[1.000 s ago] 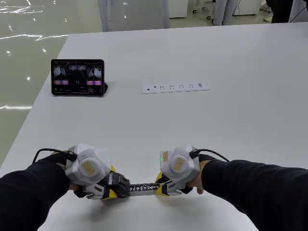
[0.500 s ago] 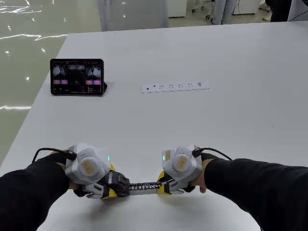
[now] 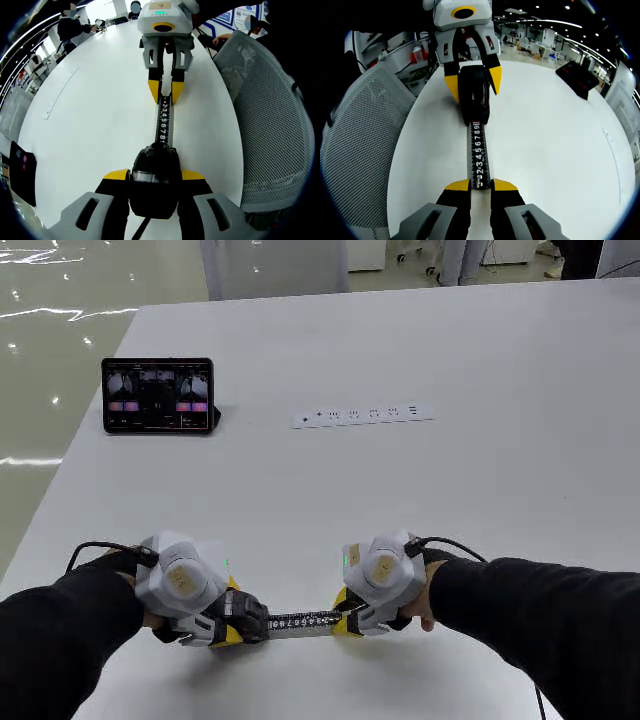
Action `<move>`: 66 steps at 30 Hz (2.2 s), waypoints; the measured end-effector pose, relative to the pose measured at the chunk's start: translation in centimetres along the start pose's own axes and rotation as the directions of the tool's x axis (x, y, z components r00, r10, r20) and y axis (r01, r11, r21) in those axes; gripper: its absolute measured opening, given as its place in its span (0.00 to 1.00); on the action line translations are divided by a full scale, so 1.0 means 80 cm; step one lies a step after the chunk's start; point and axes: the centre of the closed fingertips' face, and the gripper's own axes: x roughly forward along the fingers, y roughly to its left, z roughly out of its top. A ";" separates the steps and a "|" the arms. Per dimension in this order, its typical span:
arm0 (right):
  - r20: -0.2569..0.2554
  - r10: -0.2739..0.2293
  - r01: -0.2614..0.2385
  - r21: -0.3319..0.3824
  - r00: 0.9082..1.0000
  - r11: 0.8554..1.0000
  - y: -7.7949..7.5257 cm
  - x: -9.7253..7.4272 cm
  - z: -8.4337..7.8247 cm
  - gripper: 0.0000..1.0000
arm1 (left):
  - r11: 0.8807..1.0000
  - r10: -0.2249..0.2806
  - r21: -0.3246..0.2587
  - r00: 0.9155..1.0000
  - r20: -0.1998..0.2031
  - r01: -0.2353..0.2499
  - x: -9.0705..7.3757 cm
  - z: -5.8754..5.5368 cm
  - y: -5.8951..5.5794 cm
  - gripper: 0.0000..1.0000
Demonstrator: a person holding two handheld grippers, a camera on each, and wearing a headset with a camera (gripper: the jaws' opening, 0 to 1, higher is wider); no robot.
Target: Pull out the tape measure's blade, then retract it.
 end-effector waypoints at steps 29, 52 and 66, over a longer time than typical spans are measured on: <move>-0.011 0.004 -0.004 0.012 1.000 1.000 0.000 -0.011 -0.015 0.11 | 1.000 0.004 0.001 1.000 0.000 -0.004 0.000 0.000 0.001 0.32; -0.009 0.000 0.000 0.013 1.000 1.000 -0.002 -0.026 -0.030 0.10 | 1.000 0.011 0.000 1.000 0.005 -0.011 0.000 0.000 0.001 0.32; -0.009 -0.002 0.002 0.029 1.000 1.000 -0.003 -0.033 -0.043 0.11 | 1.000 0.012 0.000 1.000 0.004 -0.012 0.000 0.000 0.001 0.32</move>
